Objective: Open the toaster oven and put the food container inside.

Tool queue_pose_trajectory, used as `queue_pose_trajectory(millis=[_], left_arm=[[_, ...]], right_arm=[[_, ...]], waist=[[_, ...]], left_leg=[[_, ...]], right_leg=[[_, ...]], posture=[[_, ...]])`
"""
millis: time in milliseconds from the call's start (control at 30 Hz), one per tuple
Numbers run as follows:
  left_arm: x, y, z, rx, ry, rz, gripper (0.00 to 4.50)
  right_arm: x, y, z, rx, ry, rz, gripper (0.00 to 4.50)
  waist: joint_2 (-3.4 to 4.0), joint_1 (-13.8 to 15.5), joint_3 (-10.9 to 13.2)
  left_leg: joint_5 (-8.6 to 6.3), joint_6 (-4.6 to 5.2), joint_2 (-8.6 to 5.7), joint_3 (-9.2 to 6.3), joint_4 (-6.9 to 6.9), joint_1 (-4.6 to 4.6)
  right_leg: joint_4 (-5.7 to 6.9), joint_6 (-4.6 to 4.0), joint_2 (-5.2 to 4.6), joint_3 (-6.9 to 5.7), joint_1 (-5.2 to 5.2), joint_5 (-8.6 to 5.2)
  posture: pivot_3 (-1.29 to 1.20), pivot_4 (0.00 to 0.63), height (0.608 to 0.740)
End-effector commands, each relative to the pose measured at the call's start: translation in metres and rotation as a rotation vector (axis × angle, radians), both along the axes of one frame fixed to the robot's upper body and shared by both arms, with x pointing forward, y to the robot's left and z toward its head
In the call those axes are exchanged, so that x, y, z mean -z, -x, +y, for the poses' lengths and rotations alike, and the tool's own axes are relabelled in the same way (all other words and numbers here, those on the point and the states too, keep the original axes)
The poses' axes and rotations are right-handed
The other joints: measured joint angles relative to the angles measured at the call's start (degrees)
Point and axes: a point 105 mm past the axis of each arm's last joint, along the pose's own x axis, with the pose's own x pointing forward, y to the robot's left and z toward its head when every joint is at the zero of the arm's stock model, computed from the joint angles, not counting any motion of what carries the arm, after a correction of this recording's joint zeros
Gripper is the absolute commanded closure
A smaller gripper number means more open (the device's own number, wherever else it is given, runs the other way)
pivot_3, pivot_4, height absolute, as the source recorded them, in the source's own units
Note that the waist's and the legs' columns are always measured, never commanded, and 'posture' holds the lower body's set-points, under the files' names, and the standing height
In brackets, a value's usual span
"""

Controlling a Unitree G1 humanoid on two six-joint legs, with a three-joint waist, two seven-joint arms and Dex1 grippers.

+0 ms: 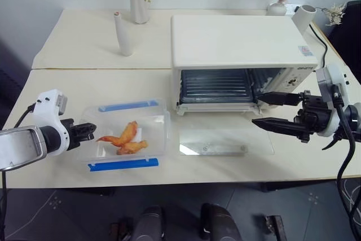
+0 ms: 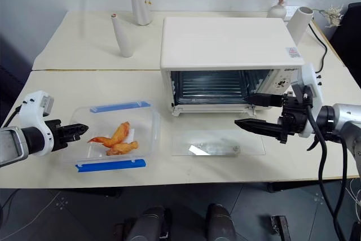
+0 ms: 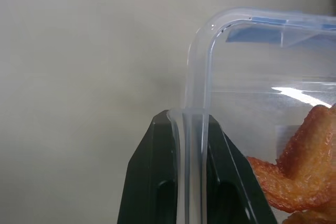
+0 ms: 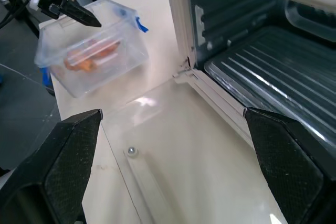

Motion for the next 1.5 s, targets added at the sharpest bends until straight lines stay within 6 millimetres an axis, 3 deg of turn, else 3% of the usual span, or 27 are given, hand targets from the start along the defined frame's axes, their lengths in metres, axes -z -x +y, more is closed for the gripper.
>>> queue_pose_trajectory(millis=[33, 367, 700, 1033, 1300, 1500], left_arm=[[-0.022, -0.003, -0.026, 0.153, 0.010, -0.063, 4.30], [-0.035, -0.025, -0.106, 0.503, -0.081, -0.075, 4.30], [-0.027, -0.048, -0.154, 0.684, -0.136, -0.059, 4.30], [-0.030, -0.075, -0.179, 0.711, -0.141, -0.040, 4.30], [-0.032, -0.066, -0.193, 0.750, -0.184, -0.047, 4.30], [-0.030, -0.070, -0.194, 0.711, -0.183, -0.058, 4.30]], right_arm=[[-0.011, 0.006, -0.009, 0.041, 0.030, -0.048, 0.00], [-0.007, 0.015, -0.020, 0.110, 0.035, -0.036, 0.00], [-0.009, 0.027, -0.033, 0.201, 0.041, -0.045, 0.00], [-0.004, 0.034, -0.034, 0.235, 0.036, -0.038, 0.00], [-0.003, 0.033, -0.033, 0.233, 0.037, -0.039, 0.00], [-0.002, 0.031, -0.035, 0.239, 0.047, -0.040, 0.00]], waist=[[0.00, 0.02, 0.00], [0.00, 0.29, 0.00], [-0.01, 0.31, 0.00], [-0.02, 0.45, 0.01], [-0.02, 1.71, 0.01], [-0.03, 1.92, 0.01]], left_leg=[[0.00, 0.00, 0.00, 0.01, 0.01, 0.00], [0.01, 0.00, -0.06, 0.02, 0.08, 0.01], [0.04, -0.05, 0.04, 0.57, 0.13, 0.01], [0.04, -0.06, 0.06, 0.60, 0.14, 0.02], [0.06, -0.02, 0.04, 0.56, 0.25, 0.01], [0.07, -0.02, 0.03, 0.55, 0.28, 0.00]], right_leg=[[0.04, 0.00, 0.01, 0.04, -0.01, 0.00], [0.10, 0.10, 0.09, 0.21, 0.00, 0.05], [0.08, 0.11, 0.29, 0.30, -0.01, 0.06], [0.07, 0.12, 0.33, 0.30, 0.00, 0.06], [0.07, 0.19, 0.31, 0.36, 0.06, 0.10], [0.09, 0.21, 0.29, 0.37, 0.07, 0.11]], posture=[[0.00, 0.150, 0.740], [0.00, 0.150, 0.740], [0.00, 0.150, 0.740], [0.00, 0.150, 0.740], [0.00, 0.150, 0.740], [0.00, 0.150, 0.740]])
